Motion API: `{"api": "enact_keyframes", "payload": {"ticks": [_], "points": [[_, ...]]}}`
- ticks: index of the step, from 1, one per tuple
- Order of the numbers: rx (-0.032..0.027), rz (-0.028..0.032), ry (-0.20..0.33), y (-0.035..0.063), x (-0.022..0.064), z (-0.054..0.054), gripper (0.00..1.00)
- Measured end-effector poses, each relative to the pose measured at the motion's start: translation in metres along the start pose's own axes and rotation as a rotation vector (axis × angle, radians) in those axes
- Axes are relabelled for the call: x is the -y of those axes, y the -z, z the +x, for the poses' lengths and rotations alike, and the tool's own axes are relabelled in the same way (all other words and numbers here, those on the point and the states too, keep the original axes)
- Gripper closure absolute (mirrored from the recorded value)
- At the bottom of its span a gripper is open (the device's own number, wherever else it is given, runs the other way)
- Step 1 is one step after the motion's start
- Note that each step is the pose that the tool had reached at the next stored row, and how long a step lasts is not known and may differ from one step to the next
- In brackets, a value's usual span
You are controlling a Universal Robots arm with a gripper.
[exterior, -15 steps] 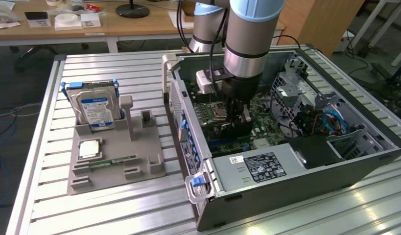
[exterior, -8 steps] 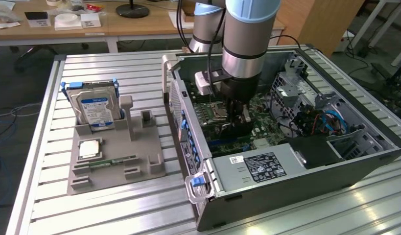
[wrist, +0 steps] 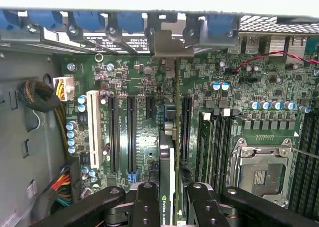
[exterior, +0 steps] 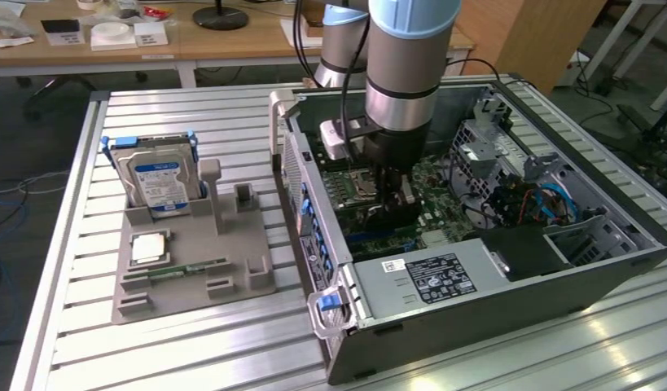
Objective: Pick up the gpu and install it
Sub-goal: 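Insert the gpu into the slot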
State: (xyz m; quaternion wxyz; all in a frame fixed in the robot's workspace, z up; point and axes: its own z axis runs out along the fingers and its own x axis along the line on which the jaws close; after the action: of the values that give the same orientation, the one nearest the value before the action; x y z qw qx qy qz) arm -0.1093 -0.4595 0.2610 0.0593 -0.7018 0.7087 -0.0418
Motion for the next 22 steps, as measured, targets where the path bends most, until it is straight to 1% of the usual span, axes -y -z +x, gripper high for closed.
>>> {"api": "enact_keyframes", "payload": {"ticks": [3,13,22], "points": [[-0.0001,0.0025,0.0,0.0,-0.0006,0.0001,0.74],[-0.0004,0.0034,-0.001,0.0003,-0.0026,0.0012,0.74],[-0.0002,0.0058,-0.001,0.0004,-0.0057,0.0016,0.74]]}}
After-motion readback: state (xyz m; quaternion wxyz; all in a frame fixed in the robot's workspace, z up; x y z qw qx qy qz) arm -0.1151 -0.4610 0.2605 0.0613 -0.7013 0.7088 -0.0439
